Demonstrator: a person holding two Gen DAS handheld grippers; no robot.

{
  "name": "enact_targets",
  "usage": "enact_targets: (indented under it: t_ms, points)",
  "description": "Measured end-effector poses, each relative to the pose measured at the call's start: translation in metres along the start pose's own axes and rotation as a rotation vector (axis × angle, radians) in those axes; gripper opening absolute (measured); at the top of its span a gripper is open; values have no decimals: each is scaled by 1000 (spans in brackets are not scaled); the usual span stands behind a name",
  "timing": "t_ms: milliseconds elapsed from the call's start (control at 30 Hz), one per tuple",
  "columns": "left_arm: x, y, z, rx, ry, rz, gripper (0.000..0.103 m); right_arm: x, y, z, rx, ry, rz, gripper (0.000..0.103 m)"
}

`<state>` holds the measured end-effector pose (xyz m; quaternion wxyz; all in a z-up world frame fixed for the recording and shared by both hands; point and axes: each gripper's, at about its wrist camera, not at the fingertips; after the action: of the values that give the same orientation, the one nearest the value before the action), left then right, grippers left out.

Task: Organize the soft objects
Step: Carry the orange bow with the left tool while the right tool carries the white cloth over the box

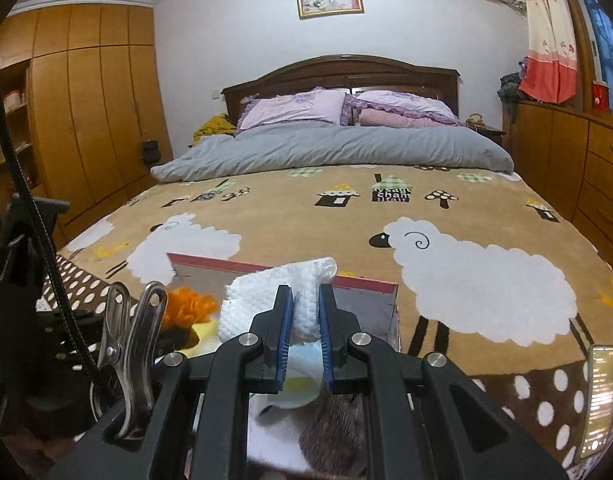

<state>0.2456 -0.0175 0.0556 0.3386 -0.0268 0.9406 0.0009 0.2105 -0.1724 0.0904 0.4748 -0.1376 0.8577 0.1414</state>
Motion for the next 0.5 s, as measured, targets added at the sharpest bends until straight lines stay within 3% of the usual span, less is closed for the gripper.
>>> enact_targets:
  t_ms: [300,500]
  points:
    - [-3,-6,31,-4,101,-10,26,10,-9,45,54,68,-11,14]
    - [0,-14,36,11,108,18,27,19,-16,60,51,114,0,14]
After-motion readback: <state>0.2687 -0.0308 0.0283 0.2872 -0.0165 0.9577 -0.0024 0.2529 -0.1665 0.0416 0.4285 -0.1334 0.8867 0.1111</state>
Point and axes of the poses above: each gripper's, at about its wrist camera, not at the fingertips, and z roughly the way its jaws point, y to its left, x to its underside, and after that the axes turned 1 degree about -z, right-handed
